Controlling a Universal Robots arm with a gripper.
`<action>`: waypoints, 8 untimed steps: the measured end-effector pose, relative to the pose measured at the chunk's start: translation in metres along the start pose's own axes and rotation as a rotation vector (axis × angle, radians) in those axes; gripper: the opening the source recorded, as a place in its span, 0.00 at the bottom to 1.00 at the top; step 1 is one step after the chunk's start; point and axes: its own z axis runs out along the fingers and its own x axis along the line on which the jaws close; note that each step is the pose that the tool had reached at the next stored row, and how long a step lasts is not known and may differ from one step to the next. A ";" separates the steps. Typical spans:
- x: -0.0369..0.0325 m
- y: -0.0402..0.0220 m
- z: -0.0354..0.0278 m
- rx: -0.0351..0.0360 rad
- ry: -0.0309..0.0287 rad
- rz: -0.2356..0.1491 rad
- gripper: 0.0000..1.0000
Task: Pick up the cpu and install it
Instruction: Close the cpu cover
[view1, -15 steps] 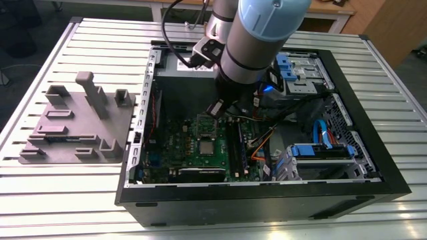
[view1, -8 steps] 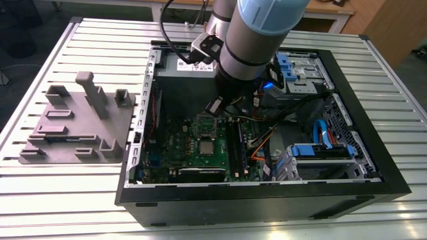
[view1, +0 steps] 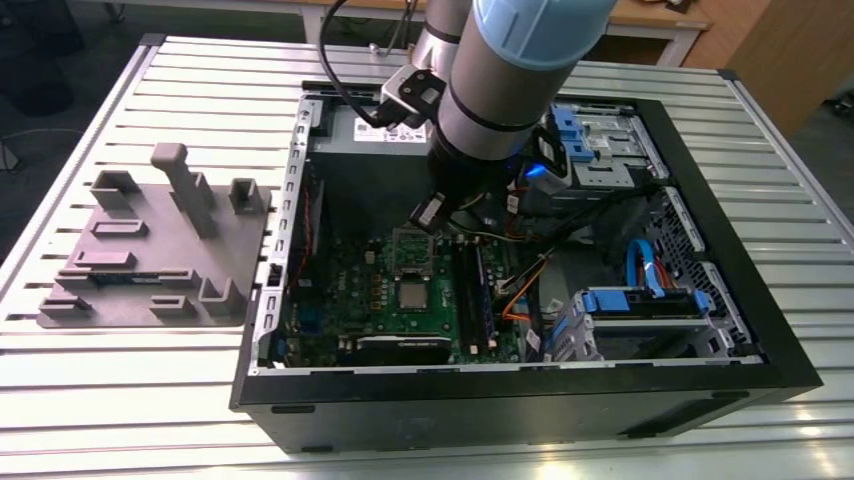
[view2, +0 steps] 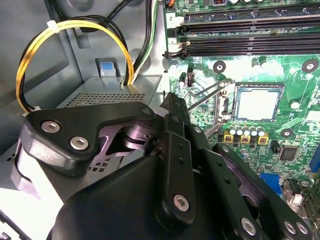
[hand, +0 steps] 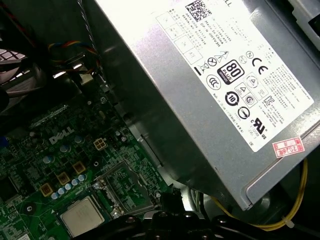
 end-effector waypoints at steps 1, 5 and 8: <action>0.0000 0.0000 0.0000 0.0000 0.0000 0.000 0.10; 0.0008 -0.0005 -0.0002 0.0000 0.0000 0.000 0.10; 0.0014 -0.0010 -0.0004 0.0001 0.0000 0.000 0.10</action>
